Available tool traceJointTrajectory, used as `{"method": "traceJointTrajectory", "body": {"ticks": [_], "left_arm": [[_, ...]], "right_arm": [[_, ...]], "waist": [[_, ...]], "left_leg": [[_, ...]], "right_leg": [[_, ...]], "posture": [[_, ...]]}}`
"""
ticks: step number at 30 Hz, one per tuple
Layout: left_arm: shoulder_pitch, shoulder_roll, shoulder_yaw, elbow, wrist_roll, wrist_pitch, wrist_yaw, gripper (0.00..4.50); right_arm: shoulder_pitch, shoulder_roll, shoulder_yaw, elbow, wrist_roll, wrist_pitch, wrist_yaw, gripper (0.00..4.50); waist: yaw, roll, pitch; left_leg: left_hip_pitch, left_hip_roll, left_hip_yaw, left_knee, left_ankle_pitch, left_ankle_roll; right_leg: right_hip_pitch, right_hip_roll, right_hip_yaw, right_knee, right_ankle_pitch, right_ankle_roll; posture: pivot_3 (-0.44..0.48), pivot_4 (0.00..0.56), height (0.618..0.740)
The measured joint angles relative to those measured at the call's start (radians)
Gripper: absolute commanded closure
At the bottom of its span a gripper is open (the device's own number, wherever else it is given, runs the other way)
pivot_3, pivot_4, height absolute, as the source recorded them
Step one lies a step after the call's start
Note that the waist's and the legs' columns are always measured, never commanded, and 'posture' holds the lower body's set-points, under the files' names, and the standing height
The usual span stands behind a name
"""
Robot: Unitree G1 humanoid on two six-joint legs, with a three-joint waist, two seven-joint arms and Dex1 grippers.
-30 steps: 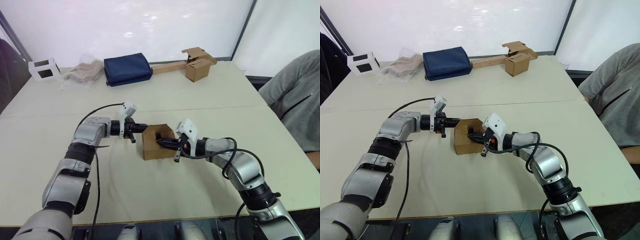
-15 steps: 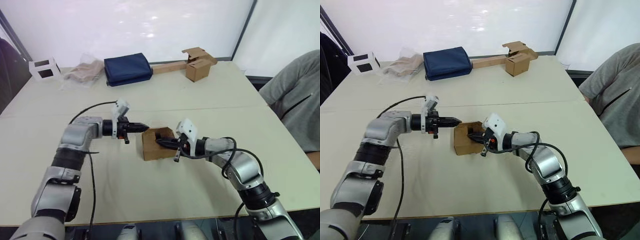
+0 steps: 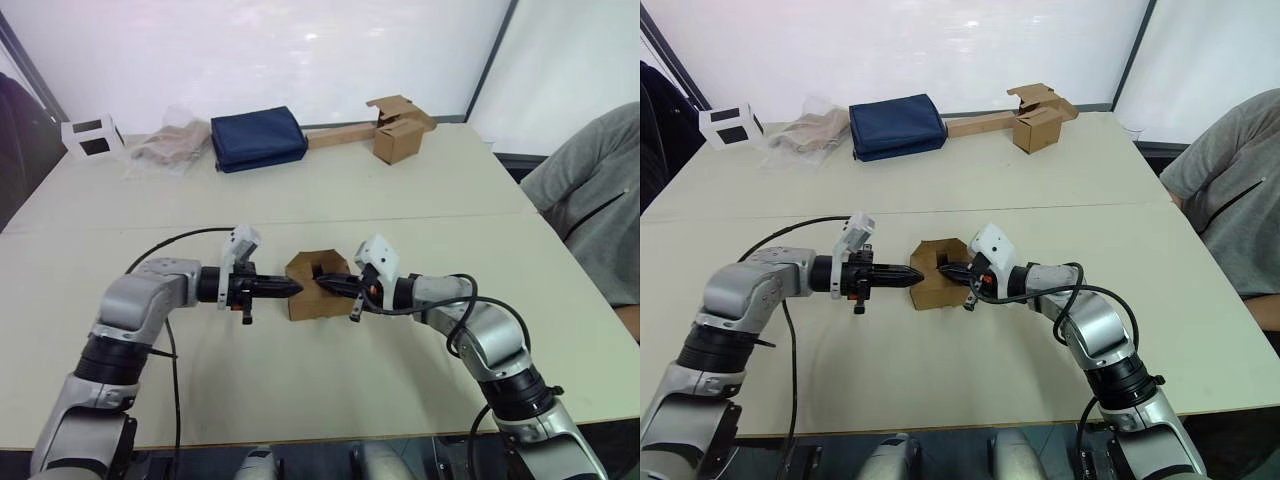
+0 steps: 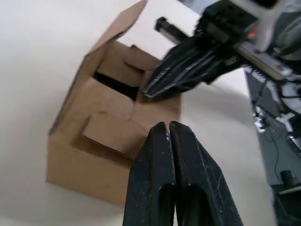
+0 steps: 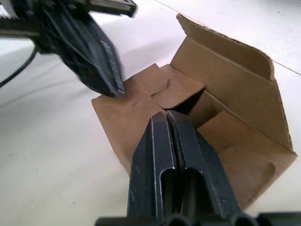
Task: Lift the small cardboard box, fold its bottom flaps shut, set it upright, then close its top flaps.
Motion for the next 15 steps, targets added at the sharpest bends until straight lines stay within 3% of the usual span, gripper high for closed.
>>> {"method": "traceJointTrajectory", "body": {"ticks": [9, 15], "left_arm": [[-0.021, -0.007, -0.026, 0.045, 0.024, -0.073, -0.004, 4.44], [-0.021, -0.005, -0.024, 0.041, 0.016, -0.069, 0.006, 4.44]], "right_arm": [[-0.009, -0.012, -0.06, -0.062, 0.047, 0.051, -0.013, 4.5], [-0.236, -0.009, -0.157, -0.019, 0.093, 0.043, -0.025, 4.5]], "waist": [[-0.001, 0.0, 0.0], [-0.006, 0.0, 0.0]], "left_leg": [[0.0, 0.0, 0.0, 0.0, 0.0, 0.0], [0.0, 0.0, 0.0, -0.001, 0.0, 0.0]], "right_leg": [[0.0, 0.0, 0.0, 0.0, 0.0, 0.0], [0.0, 0.0, 0.0, 0.0, 0.0, 0.0]], "posture": [[0.0, 0.15, 0.74], [0.0, 0.15, 0.74]]}}
